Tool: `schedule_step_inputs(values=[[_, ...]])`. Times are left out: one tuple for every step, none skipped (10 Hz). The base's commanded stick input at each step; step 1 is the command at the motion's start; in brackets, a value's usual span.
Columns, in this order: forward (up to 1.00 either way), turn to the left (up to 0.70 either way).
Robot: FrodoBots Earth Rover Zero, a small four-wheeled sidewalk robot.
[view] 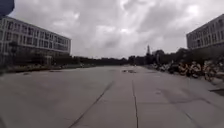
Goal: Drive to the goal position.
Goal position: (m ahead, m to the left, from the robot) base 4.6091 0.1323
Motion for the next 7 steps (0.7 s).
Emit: schedule_step_inputs(values=[[0.7,0.03],[0.7,0.24],[0.7,0.23],[0.7,0.05],[0.7,0.01],[0.7,0.0],[0.7,0.0]])
